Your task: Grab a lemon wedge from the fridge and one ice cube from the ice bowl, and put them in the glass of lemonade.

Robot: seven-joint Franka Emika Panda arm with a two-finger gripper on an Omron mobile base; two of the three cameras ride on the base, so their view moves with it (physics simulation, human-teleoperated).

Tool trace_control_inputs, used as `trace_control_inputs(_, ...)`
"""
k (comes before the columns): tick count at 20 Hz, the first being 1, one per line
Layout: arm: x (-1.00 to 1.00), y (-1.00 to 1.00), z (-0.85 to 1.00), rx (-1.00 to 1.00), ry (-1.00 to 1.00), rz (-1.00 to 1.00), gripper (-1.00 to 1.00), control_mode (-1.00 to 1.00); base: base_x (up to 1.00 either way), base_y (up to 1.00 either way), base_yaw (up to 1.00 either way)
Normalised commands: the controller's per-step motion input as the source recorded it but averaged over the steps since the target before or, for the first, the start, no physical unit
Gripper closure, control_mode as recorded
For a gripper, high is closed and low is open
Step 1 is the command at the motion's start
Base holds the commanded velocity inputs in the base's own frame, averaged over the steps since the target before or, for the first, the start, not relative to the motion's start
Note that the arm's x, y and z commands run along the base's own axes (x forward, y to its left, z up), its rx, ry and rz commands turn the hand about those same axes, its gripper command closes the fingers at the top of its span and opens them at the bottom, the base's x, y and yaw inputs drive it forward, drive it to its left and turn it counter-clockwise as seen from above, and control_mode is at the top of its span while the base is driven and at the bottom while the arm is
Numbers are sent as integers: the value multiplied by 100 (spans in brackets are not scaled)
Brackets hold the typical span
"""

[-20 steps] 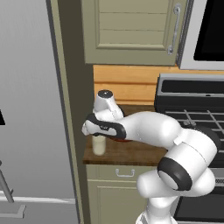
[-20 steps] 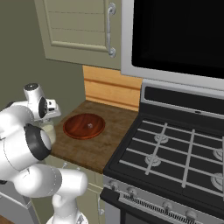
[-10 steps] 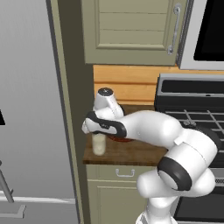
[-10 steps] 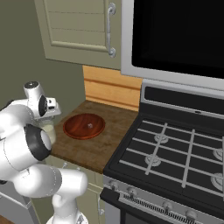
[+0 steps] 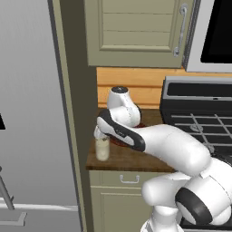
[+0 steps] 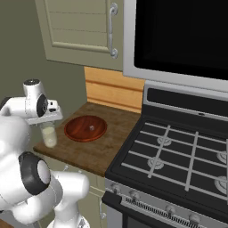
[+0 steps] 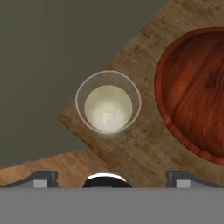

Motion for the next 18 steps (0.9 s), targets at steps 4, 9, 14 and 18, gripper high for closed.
trace_control_inputs(4,-76,-49,0,0,6,0,-100,-100,0,0,0)
trace_control_inputs(9,-57,-49,1,0,6,-2,-100,-100,0,0,0)
trace_control_inputs(14,-42,-61,14,0,16,-11,-100,-100,0,0,0)
trace_control_inputs(18,-34,-47,3,0,19,-13,-100,-100,0,0,0)
